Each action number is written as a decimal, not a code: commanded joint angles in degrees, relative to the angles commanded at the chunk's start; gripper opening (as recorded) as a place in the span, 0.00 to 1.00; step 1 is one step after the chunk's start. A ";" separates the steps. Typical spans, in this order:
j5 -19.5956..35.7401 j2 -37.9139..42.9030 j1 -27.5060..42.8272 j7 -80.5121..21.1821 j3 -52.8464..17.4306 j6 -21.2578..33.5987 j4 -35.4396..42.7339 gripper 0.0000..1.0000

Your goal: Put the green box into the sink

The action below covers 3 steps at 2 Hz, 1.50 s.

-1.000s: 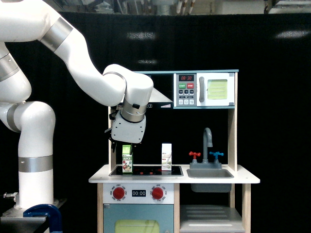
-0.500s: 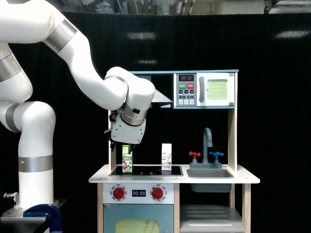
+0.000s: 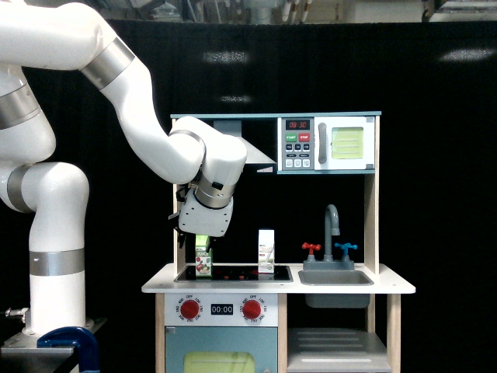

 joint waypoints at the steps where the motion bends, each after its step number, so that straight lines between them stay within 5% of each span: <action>1: 6.32 4.12 7.80 -1.08 -1.34 -3.61 1.72 1.00; 3: 16.22 9.78 18.05 -4.51 -3.65 -8.19 2.85 1.00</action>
